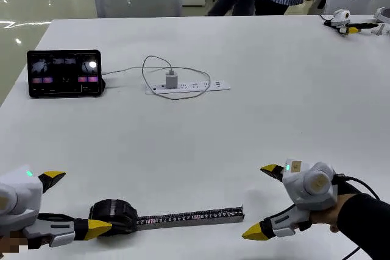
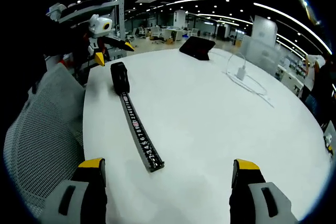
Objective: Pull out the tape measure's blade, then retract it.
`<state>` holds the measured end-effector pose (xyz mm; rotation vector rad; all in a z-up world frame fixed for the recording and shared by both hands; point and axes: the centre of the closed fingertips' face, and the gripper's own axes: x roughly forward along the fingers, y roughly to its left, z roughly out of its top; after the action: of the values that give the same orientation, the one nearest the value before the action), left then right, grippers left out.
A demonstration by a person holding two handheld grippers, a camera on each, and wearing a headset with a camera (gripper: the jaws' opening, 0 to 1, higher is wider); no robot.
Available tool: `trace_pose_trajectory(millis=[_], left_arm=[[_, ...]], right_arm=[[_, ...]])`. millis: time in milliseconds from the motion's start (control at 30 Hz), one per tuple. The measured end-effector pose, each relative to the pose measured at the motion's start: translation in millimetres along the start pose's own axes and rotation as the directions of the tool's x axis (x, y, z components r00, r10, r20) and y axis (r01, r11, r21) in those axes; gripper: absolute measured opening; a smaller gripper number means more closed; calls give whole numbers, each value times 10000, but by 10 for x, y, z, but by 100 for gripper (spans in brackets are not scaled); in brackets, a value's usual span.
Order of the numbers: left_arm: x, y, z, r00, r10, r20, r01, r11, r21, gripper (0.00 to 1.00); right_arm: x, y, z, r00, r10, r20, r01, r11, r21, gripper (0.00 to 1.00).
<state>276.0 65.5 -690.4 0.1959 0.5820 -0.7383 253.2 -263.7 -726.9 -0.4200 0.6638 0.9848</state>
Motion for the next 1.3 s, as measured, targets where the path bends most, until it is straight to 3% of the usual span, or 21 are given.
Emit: trace_pose_trajectory(millis=[100,167,200,267,300,500,767,867,967,1300], left_arm=[[-28,60,-94,9994,326,-71,-327,9992,-210,99],[-52,54,-96,9989,400,260,-380,9964,-754,99],[-74,95,-123,9973,704,194,-687,9946,-772,99],[-100,104,-160,9963,831,224,-811,9936,-790,99],[-127,154,-184,9930,1170,173,-1156,9910,-675,99],[-211,140,-275,9920,1236,237,-1208,9877,-989,99],[-277,83,-403,9909,1337,169,-1309,9844,-1179,99],[-275,39,-497,9910,1330,-112,-1335,9892,-613,99],[-294,-25,-494,9931,1175,-10,-1174,9915,-559,99],[-416,7,-533,9891,1468,73,-1462,9878,-538,99]], right_arm=[[-78,-88,8,9977,-549,403,534,9978,382,99],[-144,-103,2,9949,-847,542,818,9952,536,99],[-168,-101,-7,9941,-920,577,888,9945,560,99],[-226,-88,-45,9923,-1068,629,1028,9926,642,99],[-259,-90,-75,9909,-1175,650,1128,9910,723,99],[-377,-80,-260,9874,-1478,563,1413,9844,1047,99],[-510,-25,-372,9818,-1760,715,1638,9749,1509,99],[-541,-9,-423,9811,-1804,697,1671,9721,1647,99],[-581,12,-461,9810,-1840,614,1715,9708,1676,99],[-630,115,-559,9824,-1808,469,1710,9714,1648,99]])
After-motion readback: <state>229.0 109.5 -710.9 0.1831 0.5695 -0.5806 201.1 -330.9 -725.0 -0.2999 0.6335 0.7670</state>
